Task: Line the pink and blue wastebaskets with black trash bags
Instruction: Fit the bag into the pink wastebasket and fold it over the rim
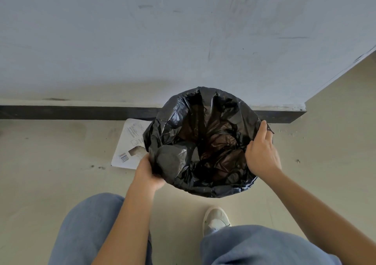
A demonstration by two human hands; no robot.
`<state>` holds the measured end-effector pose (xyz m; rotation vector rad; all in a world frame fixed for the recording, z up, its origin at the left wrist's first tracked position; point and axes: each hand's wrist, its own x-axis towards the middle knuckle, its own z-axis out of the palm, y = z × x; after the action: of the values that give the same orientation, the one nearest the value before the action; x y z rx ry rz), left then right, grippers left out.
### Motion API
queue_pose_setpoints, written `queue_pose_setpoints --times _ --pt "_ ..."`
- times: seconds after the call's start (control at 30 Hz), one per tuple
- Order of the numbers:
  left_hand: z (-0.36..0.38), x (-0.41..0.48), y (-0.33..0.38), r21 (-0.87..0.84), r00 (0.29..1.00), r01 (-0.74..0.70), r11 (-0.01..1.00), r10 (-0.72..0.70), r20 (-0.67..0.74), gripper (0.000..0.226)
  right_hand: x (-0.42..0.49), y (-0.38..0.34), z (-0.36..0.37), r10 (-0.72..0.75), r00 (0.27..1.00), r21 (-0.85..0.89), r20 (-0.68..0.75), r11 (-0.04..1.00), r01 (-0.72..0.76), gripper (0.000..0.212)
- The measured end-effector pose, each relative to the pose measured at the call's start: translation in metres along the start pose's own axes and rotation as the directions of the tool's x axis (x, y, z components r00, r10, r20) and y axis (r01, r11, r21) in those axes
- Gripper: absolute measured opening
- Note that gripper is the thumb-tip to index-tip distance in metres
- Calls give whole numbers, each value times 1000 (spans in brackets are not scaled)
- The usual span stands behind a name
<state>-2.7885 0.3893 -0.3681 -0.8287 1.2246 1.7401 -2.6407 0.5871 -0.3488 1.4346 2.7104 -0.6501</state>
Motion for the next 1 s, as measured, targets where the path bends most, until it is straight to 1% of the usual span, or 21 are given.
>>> queue_pose_setpoints --times 0.07,0.13,0.2,0.23,0.3,0.33,0.4,0.43,0.5,0.53,0.6,0.67,0.7,0.73,0.77,0.8,0.83,0.87,0.93,0.97,1.0 --pt "-5 6 -1 209 996 79 975 -69 -51 46 0 1 0 -3 1000 -15 -1 1000 3 67" --pt "-10 12 5 362 986 79 929 -19 -166 46 1 -1 0 2 1000 -18 -5 1000 -3 69" --pt "-14 15 14 511 950 -36 859 188 -249 48 1 -2 1 5 1000 -10 -7 1000 -5 70" --pt "-15 14 20 589 915 -140 796 332 -231 51 2 -2 2 1 1000 -7 -8 1000 -1 70" --pt "-13 3 28 668 786 -403 625 610 -96 50 2 -2 2 1 1000 7 -6 1000 -1 71" --pt "-10 -3 29 654 733 -509 560 680 -12 47 2 -2 2 11 1000 41 -5 999 -11 71" --pt "-1 -14 27 624 727 -610 489 658 195 50 3 -1 2 48 999 179 8 983 -49 70" --pt "2 -15 24 670 718 -630 392 623 311 57 4 0 1 68 998 259 14 963 -69 71" --pt "5 -14 19 793 683 -607 55 545 486 72 5 3 -2 96 994 353 41 930 -105 76" --pt "6 -12 19 830 683 -549 -93 523 510 76 5 2 -5 97 993 345 71 931 -116 79" --pt "9 -12 19 890 729 -380 -251 512 455 76 6 -1 -8 74 991 213 111 972 -96 90" --pt "10 -14 17 893 746 -249 -375 513 424 77 5 -7 -7 -21 999 -56 42 998 24 98" --pt "11 -15 16 858 709 -222 -463 527 468 77 4 -11 -6 -121 993 -180 -11 977 117 98" --pt "10 -13 15 799 635 -238 -552 535 558 74 4 -15 -4 -235 971 -280 -39 936 215 95" --pt "10 -11 13 717 529 -283 -637 520 671 64 4 -18 -2 -338 941 -359 -29 882 306 90" --pt "10 -10 12 624 451 -320 -713 465 762 52 4 -20 0 -412 911 -429 25 819 382 84" --pt "10 -11 10 538 463 -330 -775 364 808 48 6 -21 4 -449 886 -503 118 742 443 77" --pt "12 -14 10 477 556 -342 -809 235 797 55 9 -21 8 -443 865 -573 236 656 492 72" --pt "18 -19 10 429 817 -249 -868 49 575 63 18 -21 18 -311 828 -652 467 512 559 63" --pt "24 -19 10 375 901 -170 -911 10 433 60 22 -22 22 -215 805 -657 553 482 580 58" --pt "32 -17 9 314 945 -119 -942 -10 328 56 26 -23 26 -130 775 -648 618 474 596 53"
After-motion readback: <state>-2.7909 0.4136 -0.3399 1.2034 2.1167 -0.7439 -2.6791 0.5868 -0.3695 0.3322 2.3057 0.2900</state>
